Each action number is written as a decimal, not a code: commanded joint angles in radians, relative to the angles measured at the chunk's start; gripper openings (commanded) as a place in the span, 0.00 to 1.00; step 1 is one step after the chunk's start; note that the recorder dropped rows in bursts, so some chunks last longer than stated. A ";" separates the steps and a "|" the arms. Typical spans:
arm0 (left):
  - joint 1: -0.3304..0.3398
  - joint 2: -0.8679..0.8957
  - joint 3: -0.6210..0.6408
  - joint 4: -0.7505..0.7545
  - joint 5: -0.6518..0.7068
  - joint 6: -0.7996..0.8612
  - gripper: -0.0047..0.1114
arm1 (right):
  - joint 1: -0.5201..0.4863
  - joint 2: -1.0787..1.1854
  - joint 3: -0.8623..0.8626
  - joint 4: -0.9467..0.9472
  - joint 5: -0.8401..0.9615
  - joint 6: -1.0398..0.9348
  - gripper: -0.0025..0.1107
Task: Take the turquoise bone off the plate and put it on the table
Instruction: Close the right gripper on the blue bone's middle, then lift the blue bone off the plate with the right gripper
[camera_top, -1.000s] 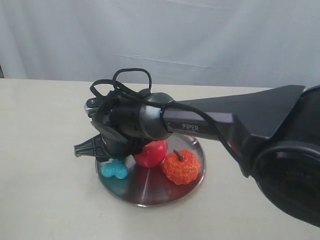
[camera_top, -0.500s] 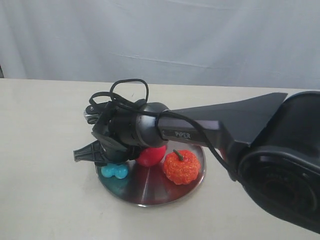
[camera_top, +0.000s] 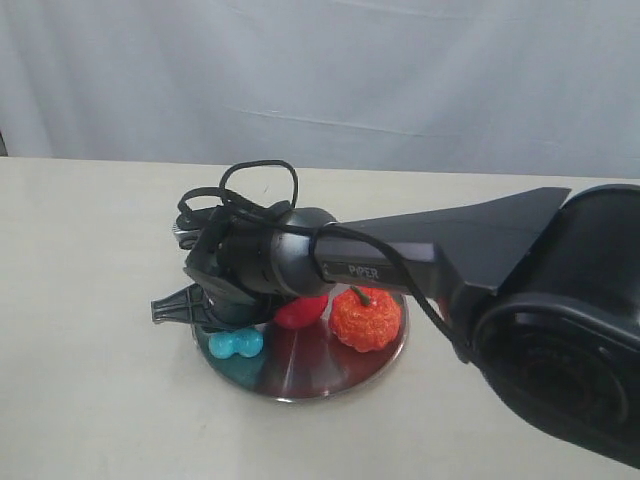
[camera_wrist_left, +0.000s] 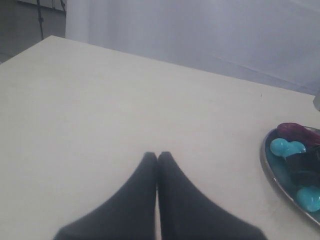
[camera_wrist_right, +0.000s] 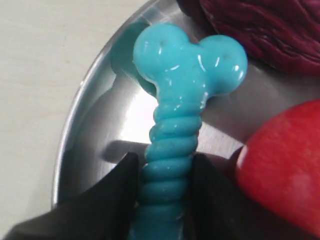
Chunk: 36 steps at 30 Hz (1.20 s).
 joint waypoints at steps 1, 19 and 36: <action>0.001 -0.001 0.003 0.000 -0.005 -0.002 0.04 | -0.006 0.004 -0.001 -0.011 0.008 -0.005 0.02; 0.001 -0.001 0.003 0.000 -0.005 -0.002 0.04 | -0.023 -0.287 -0.001 -0.013 0.162 -0.005 0.02; 0.001 -0.001 0.003 0.000 -0.005 -0.002 0.04 | -0.239 -0.608 0.064 -0.011 0.521 -0.280 0.02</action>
